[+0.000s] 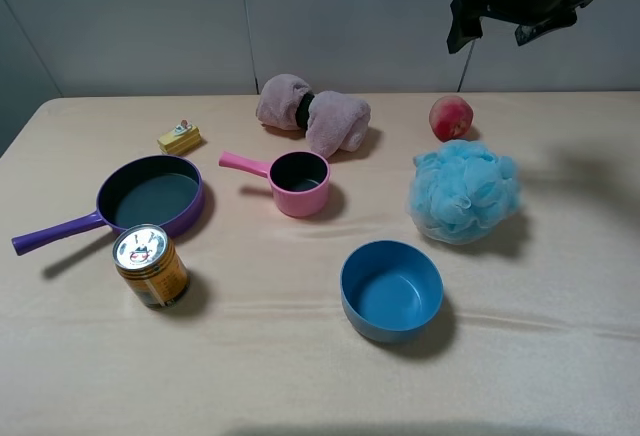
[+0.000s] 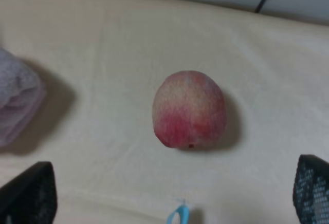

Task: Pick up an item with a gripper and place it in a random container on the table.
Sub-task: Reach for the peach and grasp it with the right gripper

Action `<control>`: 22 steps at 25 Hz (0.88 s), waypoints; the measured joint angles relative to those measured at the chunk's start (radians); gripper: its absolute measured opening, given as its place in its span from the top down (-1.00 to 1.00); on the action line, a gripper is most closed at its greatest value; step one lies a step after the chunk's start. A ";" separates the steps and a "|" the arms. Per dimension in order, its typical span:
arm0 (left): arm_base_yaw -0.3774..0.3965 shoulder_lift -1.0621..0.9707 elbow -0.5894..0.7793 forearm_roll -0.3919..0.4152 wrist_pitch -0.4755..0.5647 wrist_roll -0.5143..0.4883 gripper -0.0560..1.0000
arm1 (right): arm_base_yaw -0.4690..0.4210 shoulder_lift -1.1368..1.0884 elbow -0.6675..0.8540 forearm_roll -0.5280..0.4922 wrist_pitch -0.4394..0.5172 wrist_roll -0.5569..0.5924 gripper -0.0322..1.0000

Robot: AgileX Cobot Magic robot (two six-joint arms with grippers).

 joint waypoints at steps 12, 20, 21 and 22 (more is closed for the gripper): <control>0.000 0.000 0.000 0.000 0.000 0.000 -0.98 | 0.000 0.194 -0.085 0.018 -0.038 -0.069 -0.41; 0.000 0.000 0.000 0.000 0.000 0.000 -0.98 | 0.000 0.244 -0.089 0.011 -0.099 -0.099 -0.41; 0.000 0.000 0.000 0.000 0.000 0.000 -0.98 | 0.000 0.252 -0.090 0.009 -0.106 -0.100 -0.41; 0.000 0.000 0.000 0.000 0.000 0.000 -0.98 | 0.000 0.257 -0.091 0.008 -0.109 -0.103 -0.41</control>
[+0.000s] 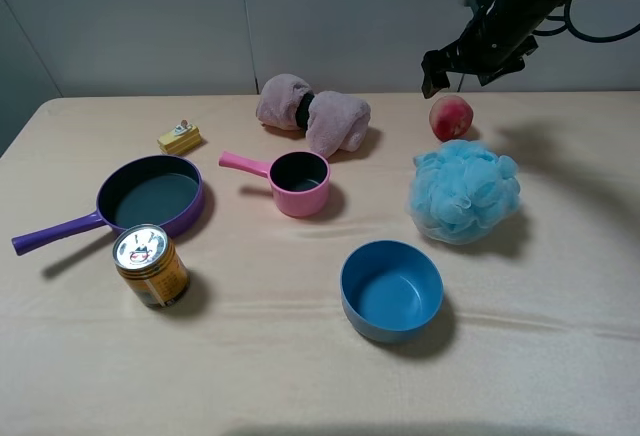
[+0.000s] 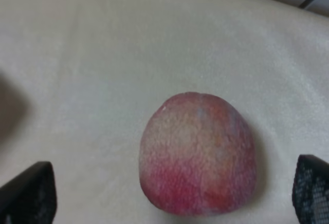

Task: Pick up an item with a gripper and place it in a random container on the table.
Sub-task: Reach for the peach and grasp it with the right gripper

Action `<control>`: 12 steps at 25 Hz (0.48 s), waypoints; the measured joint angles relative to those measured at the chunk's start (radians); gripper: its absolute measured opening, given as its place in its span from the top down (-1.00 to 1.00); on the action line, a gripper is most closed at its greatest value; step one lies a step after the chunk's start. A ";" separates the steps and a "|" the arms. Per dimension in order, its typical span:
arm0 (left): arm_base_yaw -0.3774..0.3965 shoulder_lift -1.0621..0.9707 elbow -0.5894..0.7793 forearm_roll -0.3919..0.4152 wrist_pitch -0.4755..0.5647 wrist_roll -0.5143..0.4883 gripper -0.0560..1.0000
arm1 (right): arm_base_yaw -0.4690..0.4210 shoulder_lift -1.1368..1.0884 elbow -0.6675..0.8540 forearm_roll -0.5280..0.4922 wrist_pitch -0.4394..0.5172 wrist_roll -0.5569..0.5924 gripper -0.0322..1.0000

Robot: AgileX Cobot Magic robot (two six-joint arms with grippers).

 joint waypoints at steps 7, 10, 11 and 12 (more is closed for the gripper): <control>0.000 0.000 0.000 0.000 0.000 0.000 -0.98 | -0.010 0.052 -0.001 -0.007 -0.026 -0.007 -0.41; 0.000 0.000 0.000 0.000 0.000 0.000 -0.98 | -0.012 0.070 -0.003 -0.011 -0.039 -0.014 -0.41; 0.000 0.000 0.000 0.000 0.000 0.000 -0.99 | -0.015 0.076 -0.004 -0.011 -0.045 -0.017 -0.41; 0.000 0.000 0.000 0.000 0.000 0.000 -0.98 | -0.017 0.082 -0.004 -0.011 -0.049 -0.019 -0.41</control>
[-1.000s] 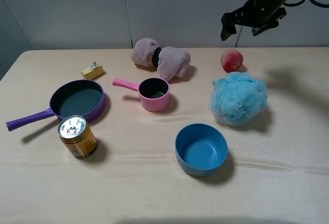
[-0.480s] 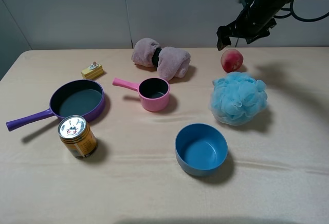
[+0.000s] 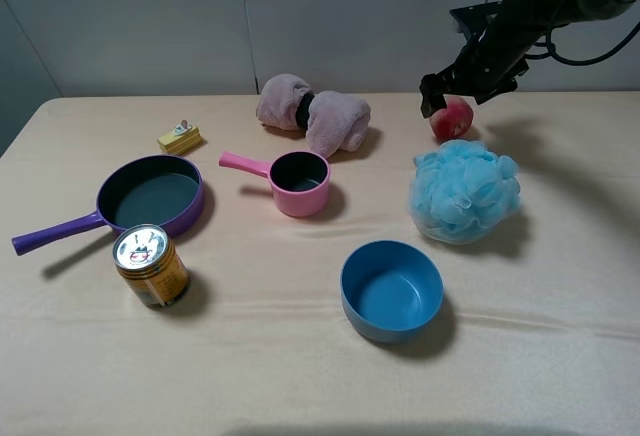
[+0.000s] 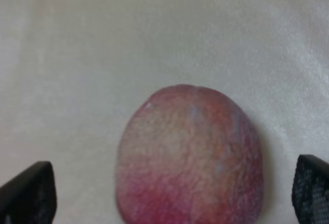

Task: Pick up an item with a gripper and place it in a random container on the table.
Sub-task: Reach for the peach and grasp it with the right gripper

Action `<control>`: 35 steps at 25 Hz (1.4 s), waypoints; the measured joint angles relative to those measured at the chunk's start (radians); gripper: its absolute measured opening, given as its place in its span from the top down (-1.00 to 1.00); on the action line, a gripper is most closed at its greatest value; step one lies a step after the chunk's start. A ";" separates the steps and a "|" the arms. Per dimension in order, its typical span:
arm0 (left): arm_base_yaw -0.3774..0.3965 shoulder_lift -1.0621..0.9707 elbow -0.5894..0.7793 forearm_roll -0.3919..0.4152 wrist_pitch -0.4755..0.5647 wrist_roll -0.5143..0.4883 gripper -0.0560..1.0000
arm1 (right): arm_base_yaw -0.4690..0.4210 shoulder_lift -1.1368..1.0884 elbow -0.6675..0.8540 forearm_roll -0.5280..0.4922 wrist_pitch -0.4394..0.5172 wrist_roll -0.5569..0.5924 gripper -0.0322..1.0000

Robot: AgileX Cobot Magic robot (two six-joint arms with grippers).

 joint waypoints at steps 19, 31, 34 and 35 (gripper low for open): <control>0.000 0.000 0.000 0.000 0.000 0.000 -0.98 | -0.026 0.052 0.000 -0.006 -0.037 -0.021 -0.41; 0.000 0.000 0.000 0.000 0.000 0.000 -0.98 | -0.026 0.052 0.000 0.013 -0.065 -0.021 -0.41; 0.000 0.000 0.000 0.000 0.000 0.000 -0.98 | -0.026 0.054 0.000 0.019 -0.065 -0.021 -0.28; 0.000 0.000 0.000 0.000 0.000 0.000 -0.98 | -0.026 0.054 0.000 0.026 -0.065 -0.021 -0.16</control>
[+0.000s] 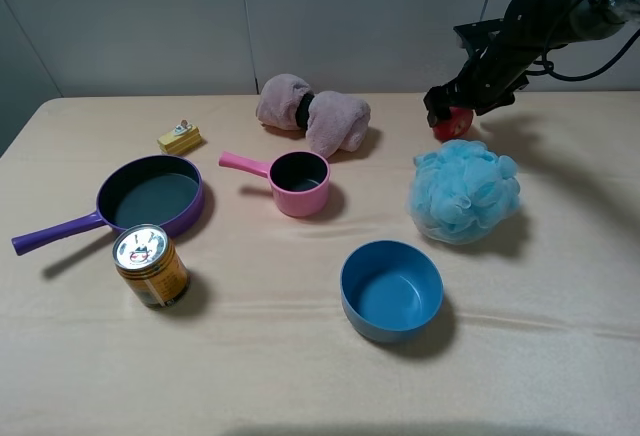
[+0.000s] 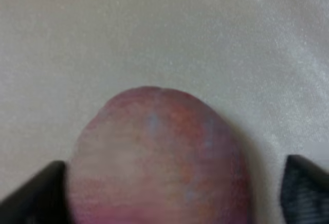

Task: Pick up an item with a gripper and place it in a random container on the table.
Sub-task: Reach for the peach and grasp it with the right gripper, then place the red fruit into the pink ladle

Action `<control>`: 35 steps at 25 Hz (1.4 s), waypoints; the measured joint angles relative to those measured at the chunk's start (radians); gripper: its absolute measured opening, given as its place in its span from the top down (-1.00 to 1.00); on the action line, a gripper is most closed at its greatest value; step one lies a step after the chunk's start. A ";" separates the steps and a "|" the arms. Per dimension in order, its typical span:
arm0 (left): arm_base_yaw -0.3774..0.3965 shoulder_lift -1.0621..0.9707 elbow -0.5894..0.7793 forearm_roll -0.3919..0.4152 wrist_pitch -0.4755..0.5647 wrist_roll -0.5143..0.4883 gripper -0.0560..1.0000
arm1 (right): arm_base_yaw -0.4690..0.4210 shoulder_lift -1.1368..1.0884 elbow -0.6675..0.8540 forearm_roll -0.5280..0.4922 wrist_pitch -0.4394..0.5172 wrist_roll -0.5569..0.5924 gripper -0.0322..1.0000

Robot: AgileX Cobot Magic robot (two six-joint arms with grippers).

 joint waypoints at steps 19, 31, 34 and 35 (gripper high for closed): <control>0.000 0.000 0.000 0.000 0.000 0.000 -0.98 | 0.000 0.002 0.000 0.021 0.006 0.000 -0.04; 0.000 0.000 0.000 0.000 0.000 0.000 -0.98 | 0.004 -0.090 0.000 0.024 0.096 0.001 -0.04; 0.000 0.000 0.000 0.000 0.000 0.000 -0.98 | 0.026 -0.124 0.000 0.023 0.128 0.001 -0.04; 0.000 0.000 0.000 0.000 0.000 0.000 -0.98 | 0.037 -0.135 0.000 0.023 0.141 0.001 -0.04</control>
